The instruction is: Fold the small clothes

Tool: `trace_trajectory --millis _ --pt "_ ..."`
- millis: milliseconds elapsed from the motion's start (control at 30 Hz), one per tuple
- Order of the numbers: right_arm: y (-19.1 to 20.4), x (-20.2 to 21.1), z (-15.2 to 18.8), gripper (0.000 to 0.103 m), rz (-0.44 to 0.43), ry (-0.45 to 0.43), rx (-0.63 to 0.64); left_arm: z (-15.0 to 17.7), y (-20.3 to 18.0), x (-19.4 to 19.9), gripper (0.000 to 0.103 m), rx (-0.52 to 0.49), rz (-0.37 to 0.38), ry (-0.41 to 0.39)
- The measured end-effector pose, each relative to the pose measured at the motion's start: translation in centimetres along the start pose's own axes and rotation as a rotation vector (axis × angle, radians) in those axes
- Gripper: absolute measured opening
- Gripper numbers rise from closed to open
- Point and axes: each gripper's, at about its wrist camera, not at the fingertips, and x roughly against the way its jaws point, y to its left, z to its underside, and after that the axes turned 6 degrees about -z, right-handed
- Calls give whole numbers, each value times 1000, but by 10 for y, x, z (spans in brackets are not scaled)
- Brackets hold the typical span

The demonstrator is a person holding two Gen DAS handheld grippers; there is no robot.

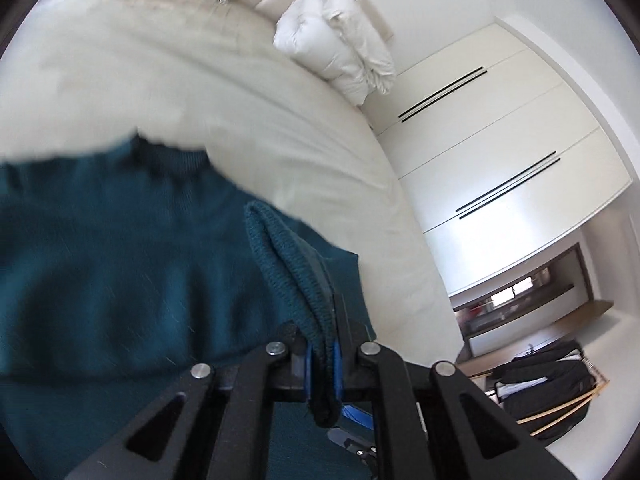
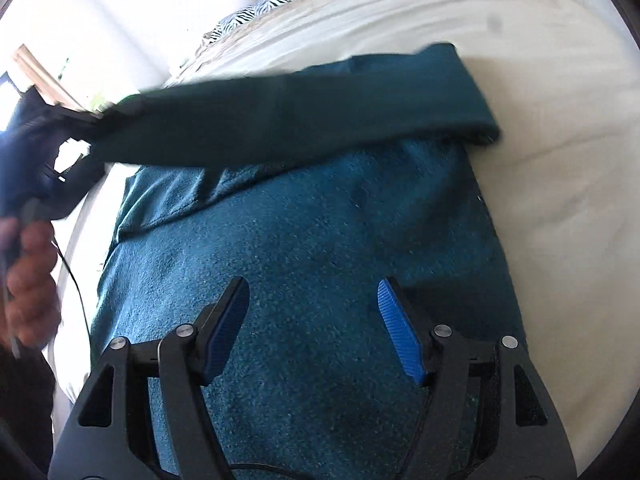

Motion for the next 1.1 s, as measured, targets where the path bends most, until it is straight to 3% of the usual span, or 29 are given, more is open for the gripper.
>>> trace_trajectory --millis 100,200,300,433,700,833,933,1100 --pt "-6 -4 0 66 -11 2 -11 -11 20 8 8 -4 -43 4" --pt "-11 -4 0 66 -22 4 -26 -14 56 4 8 66 -74 23" --pt "-16 -5 -2 66 -38 7 -44 -7 93 -4 8 118 -127 44" --pt "-19 -1 -4 66 -39 11 -45 5 125 -8 8 169 -142 43" --pt "-30 1 -12 66 -92 8 -104 1 141 18 8 184 -128 -38" --pt "-38 1 -17 66 -118 6 -143 8 152 9 10 200 -167 -5" --pt "-42 6 -24 66 -146 -9 -169 9 164 1 20 235 -169 9" --pt "-60 26 -63 66 -219 -82 -241 9 169 -3 24 225 -159 5"
